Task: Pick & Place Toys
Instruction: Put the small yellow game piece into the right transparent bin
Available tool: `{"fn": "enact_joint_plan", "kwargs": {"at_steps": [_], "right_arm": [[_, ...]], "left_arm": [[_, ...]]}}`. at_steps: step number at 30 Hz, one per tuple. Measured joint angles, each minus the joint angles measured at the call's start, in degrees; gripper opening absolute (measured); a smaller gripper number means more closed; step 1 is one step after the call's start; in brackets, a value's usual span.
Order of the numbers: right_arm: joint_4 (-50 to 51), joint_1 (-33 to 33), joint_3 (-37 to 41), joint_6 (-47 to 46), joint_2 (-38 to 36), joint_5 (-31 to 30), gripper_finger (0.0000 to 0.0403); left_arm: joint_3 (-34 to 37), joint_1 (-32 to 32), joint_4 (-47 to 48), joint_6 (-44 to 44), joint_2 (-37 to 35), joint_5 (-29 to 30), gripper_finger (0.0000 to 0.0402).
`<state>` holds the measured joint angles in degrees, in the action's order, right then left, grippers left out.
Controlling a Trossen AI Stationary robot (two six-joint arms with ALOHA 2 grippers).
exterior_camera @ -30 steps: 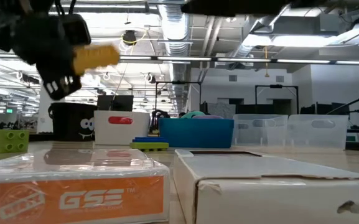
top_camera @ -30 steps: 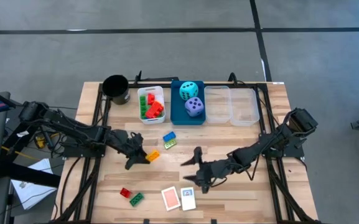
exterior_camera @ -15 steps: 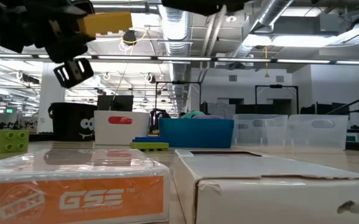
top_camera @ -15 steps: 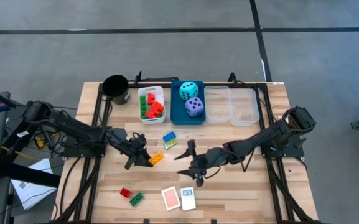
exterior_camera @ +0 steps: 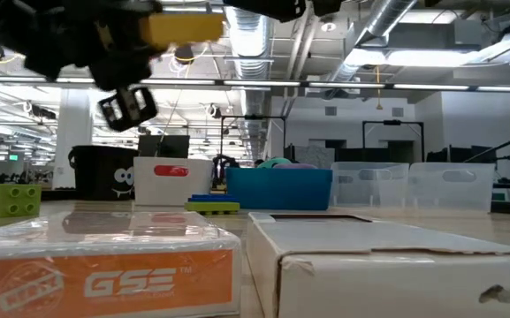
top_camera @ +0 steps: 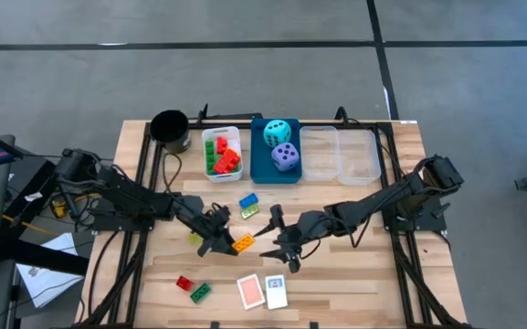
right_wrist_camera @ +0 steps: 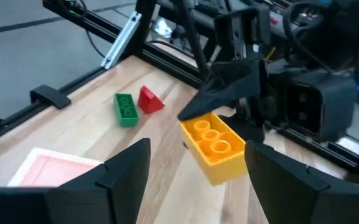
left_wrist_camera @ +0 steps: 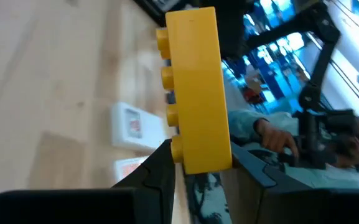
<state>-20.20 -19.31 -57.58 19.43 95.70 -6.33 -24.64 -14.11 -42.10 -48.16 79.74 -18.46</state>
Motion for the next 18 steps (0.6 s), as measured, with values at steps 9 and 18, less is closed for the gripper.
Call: {"fn": "enact_joint_plan", "kwargs": {"at_steps": [9,18], "right_arm": [[3.4,1.2,0.0,-1.3,0.0,0.6,0.0256],[3.0,1.2,0.0,-0.8,0.0,0.6,0.0256]], "left_arm": [[-6.3,-0.1,1.5,2.7,4.7,-5.6,0.0091],[-6.2,0.1,2.5,2.9,4.7,-5.6,0.0091]]}}
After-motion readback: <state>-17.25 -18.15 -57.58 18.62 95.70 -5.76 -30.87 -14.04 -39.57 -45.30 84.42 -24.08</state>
